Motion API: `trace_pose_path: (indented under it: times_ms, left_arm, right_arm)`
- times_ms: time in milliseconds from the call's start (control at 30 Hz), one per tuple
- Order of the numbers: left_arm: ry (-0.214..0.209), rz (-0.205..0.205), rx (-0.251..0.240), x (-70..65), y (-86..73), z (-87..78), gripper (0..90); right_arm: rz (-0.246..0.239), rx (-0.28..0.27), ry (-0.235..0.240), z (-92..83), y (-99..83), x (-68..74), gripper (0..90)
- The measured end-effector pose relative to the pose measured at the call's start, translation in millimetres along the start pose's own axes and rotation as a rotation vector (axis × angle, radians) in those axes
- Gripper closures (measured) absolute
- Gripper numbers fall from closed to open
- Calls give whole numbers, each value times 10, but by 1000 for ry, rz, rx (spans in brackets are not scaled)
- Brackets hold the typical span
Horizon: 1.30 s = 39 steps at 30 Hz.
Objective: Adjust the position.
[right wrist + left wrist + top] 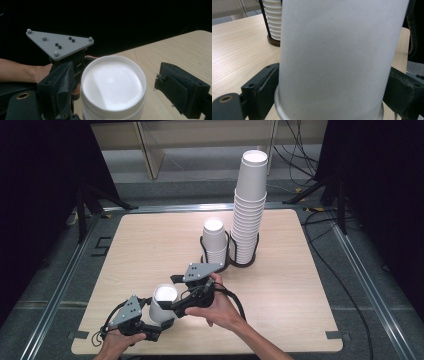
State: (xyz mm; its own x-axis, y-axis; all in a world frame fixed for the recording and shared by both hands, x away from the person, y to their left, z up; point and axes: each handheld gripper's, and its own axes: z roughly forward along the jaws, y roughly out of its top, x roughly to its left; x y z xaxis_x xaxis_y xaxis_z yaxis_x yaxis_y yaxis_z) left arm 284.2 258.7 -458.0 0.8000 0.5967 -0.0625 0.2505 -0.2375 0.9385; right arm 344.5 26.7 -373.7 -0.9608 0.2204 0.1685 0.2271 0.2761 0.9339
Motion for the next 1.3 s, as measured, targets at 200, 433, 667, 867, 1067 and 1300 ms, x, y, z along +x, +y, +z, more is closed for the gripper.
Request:
trace_pose_path:
  times_ms: [200, 433, 667, 867, 1067, 1300]
  left_arm:
    - [-1, 26, 43, 0, -9, 15, 97]
    - [-8, 52, 82, -31, -24, 40, 101]
    - [-37, 118, 141, -77, -36, 77, 103]
    - [-47, 149, 164, -102, -35, 91, 103]
    - [-57, 162, 164, -118, -23, 83, 103]
    - [-49, 176, 158, -156, -24, 90, 104]
  right_arm:
    - [-15, 57, 13, -102, 51, -36, 152]
    - [-78, 166, -4, -165, 70, -50, 153]
    - [-117, 263, 34, -154, 52, -37, 154]
    - [-107, 340, 75, -85, 4, 14, 155]
    - [-134, 371, 107, -4, -33, 26, 155]
    - [-145, 394, 123, 83, -88, 30, 156]
